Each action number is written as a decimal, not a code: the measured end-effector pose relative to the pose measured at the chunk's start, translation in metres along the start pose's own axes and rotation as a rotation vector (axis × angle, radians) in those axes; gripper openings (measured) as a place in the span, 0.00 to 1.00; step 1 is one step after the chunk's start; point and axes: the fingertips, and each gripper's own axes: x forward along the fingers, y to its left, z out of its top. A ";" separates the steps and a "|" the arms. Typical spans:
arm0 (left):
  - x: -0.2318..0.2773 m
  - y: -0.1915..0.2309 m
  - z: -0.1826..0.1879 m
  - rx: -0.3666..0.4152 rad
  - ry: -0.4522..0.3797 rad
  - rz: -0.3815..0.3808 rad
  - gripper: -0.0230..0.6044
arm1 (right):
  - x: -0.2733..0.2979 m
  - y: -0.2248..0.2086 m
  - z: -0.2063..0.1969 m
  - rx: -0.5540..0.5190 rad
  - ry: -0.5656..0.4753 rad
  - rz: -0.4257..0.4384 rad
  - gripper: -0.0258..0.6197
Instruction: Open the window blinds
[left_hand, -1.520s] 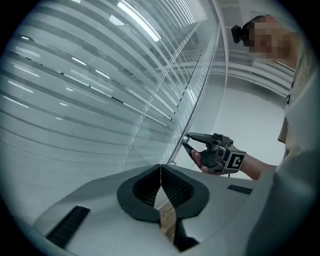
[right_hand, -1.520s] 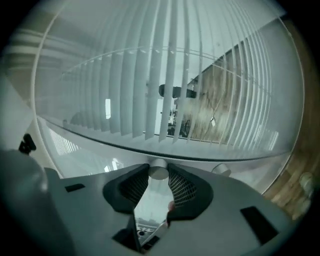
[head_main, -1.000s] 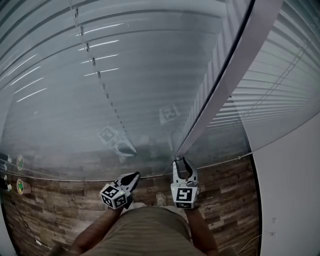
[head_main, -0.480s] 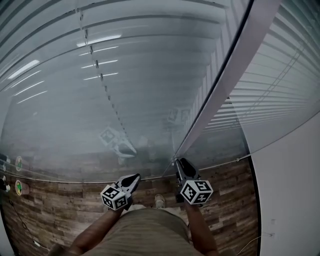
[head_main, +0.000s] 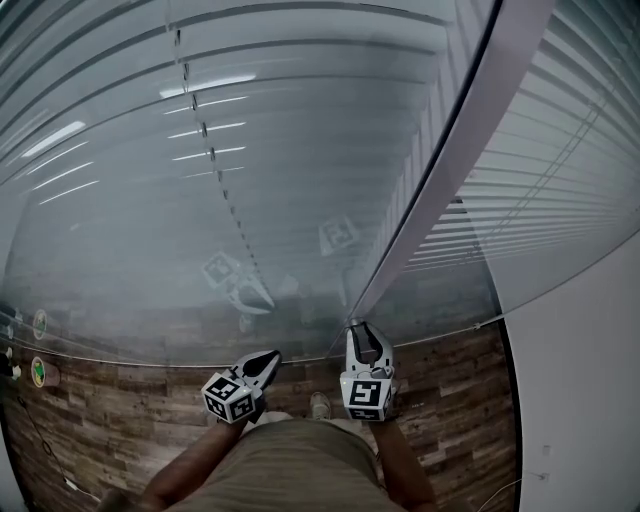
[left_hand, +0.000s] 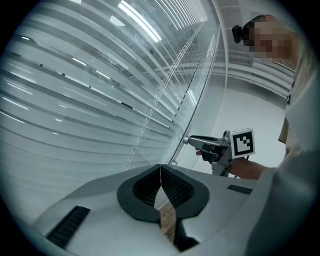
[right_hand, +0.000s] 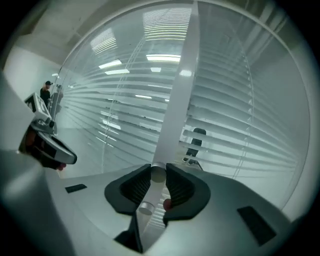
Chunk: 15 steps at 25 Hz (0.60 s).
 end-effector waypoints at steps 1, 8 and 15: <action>0.000 0.000 0.000 -0.001 -0.001 0.002 0.06 | 0.000 -0.003 -0.001 0.113 0.005 0.022 0.18; 0.002 -0.003 -0.004 -0.008 0.004 0.000 0.06 | 0.001 -0.012 -0.004 0.537 0.037 0.188 0.16; 0.000 -0.001 -0.003 -0.011 -0.004 0.005 0.06 | -0.007 0.007 0.009 -0.033 0.001 0.073 0.23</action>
